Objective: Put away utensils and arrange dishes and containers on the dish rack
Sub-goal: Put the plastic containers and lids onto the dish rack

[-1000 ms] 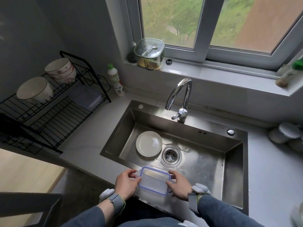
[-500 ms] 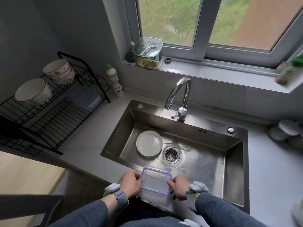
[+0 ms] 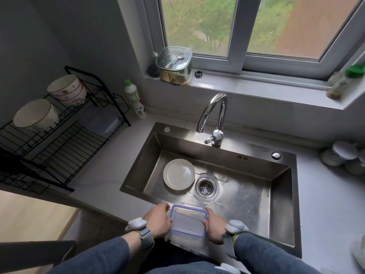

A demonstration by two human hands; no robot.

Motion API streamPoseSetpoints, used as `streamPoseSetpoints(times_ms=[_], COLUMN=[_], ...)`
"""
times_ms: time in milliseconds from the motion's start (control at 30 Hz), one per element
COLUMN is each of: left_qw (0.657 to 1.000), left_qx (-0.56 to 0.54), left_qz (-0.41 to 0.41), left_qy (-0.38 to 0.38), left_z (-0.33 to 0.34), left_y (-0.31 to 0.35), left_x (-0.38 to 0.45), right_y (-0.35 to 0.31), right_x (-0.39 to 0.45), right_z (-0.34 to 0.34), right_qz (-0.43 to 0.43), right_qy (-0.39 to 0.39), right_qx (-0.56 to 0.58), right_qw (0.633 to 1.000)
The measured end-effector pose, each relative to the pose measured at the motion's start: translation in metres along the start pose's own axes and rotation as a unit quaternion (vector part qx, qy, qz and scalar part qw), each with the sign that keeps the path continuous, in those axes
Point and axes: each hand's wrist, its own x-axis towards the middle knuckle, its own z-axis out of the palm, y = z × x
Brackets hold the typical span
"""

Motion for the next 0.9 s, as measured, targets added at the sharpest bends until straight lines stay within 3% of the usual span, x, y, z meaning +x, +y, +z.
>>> streamPoseSetpoints(times_ms=[67, 200, 367, 567, 767, 900], left_qw=[0.996, 0.958, 0.943, 0.949, 0.948, 0.955], left_qx=[0.019, 0.134, 0.211, 0.186, 0.177, 0.138], left_qz=[0.086, 0.248, 0.251, 0.250, 0.258, 0.261], left_qy=[0.016, -0.048, -0.056, -0.050, -0.058, -0.039], left_z=[-0.005, 0.000, 0.012, 0.007, -0.010, -0.039], left_y=[0.009, 0.028, 0.020, 0.014, -0.002, -0.025], left_x=[-0.003, -0.008, 0.011, 0.020, 0.023, 0.029], right_y=[0.002, 0.003, -0.007, -0.024, -0.047, -0.073], right_x=[-0.001, -0.002, -0.002, -0.011, -0.003, 0.010], right_z=[-0.002, -0.007, -0.009, -0.018, -0.020, -0.024], right_qz=[-0.006, -0.011, 0.002, -0.010, 0.041, 0.050], right_qy=[-0.003, -0.022, -0.019, -0.039, -0.074, -0.055], right_qx=[0.017, 0.021, 0.037, 0.089, 0.128, 0.159], right_qw=[1.000, 0.999, 0.999, 0.995, 0.988, 0.985])
